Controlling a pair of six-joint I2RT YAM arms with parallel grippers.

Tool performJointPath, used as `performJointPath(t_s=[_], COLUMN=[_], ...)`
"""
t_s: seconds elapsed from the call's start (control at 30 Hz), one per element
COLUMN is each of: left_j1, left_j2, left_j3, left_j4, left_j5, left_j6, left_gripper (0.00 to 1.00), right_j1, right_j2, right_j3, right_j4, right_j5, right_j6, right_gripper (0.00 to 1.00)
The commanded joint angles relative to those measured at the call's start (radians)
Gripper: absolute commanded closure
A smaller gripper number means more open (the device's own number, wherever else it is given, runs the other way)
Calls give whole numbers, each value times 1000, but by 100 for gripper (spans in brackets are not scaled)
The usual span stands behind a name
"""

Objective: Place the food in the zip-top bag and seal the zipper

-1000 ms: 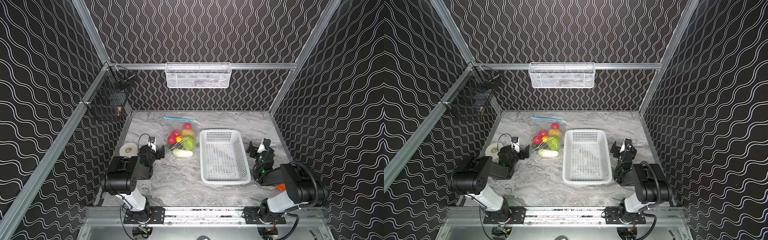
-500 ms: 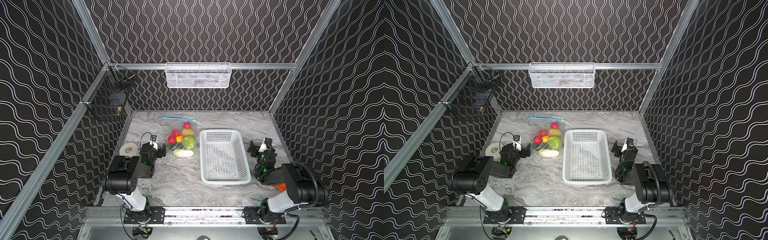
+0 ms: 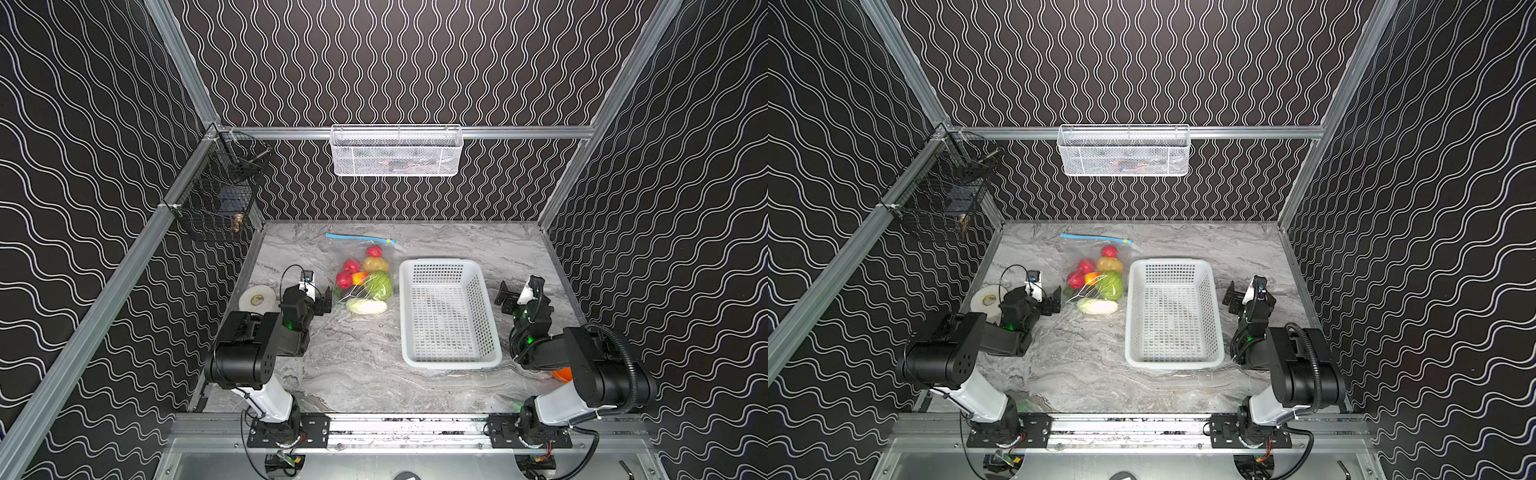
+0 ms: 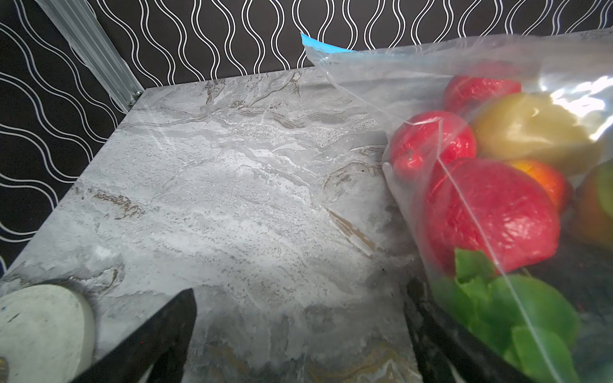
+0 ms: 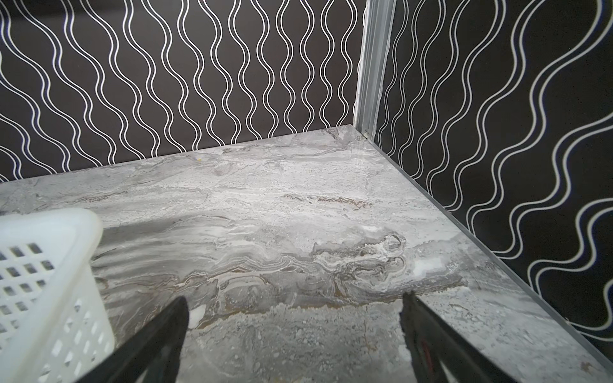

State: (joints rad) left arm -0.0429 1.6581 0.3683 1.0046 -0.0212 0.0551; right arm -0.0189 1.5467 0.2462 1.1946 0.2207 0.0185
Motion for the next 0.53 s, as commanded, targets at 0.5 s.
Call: performJointPath(t_s=[0.5], left_j1=[0], left_j2=[0], left_j3=[4], left_j4=[19], left_j5=[-5], left_j6=[9], left_gripper=[1], right_j1=[-4], right_j2=[-2], right_j3=[4], right_j4=[21], right_j5=[-4], right_j6=[11], right_gripper=[1])
